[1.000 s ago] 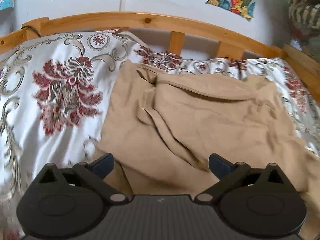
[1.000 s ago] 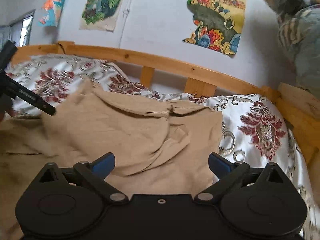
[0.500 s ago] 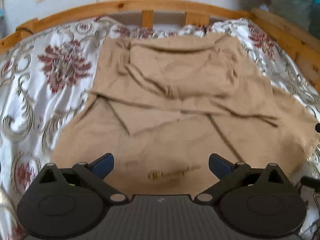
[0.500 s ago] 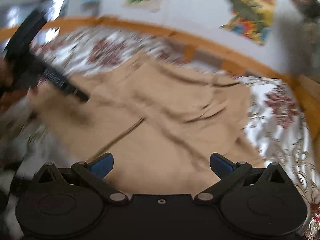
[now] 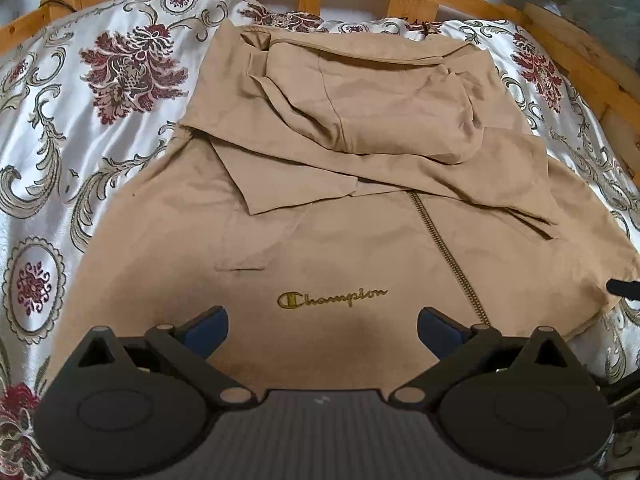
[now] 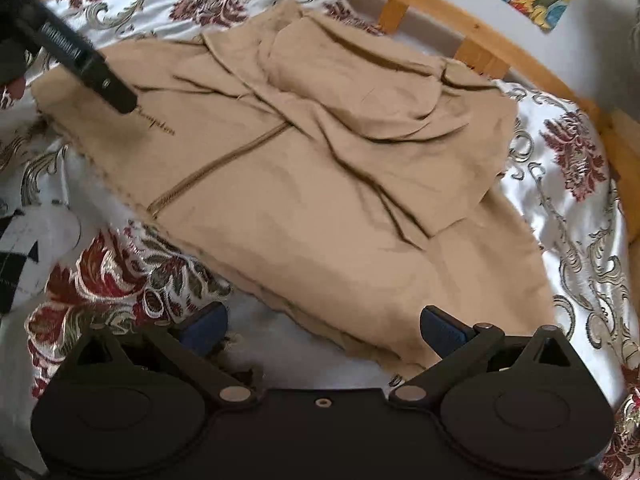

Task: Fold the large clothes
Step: 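Move both grippers down to the jacket hem edge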

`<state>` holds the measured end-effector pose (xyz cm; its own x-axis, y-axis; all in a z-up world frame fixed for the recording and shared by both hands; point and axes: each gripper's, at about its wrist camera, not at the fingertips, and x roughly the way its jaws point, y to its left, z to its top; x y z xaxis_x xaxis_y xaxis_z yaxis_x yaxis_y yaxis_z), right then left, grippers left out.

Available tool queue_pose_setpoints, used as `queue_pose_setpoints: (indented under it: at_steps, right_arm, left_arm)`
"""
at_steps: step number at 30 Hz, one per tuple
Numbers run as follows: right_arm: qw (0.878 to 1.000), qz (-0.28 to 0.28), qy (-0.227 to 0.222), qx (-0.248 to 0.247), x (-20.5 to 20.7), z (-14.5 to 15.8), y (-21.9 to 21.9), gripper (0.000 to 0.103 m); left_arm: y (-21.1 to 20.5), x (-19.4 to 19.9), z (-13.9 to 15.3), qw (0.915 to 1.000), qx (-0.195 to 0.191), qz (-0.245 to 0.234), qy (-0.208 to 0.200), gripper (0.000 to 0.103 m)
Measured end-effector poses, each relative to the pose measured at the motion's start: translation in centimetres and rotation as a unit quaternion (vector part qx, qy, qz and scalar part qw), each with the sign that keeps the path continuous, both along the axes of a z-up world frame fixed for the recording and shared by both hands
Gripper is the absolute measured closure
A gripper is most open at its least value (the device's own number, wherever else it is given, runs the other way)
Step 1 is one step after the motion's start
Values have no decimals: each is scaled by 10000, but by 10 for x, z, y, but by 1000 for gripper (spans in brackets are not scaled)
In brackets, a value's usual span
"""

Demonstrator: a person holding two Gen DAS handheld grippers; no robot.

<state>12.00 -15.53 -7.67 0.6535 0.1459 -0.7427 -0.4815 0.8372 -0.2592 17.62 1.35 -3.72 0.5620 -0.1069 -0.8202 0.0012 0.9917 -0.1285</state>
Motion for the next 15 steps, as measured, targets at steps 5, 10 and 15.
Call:
queue_pose_setpoints:
  at_steps: [5,10,15]
  right_arm:
    - [9999,-69,-1,-92,2,-7,2,1]
    - [9995,52,-254,-171,8,-13,5,1]
    - [9982,55,-570,-176,9,-8,7,5]
  left_arm:
    - [-6,0,2,9998,-93,-160,-100,1]
    - [-21,-13,4,9953,-402,-777,-404,1]
    - [-47,-28,5,9849,-281,-1542,-728,1]
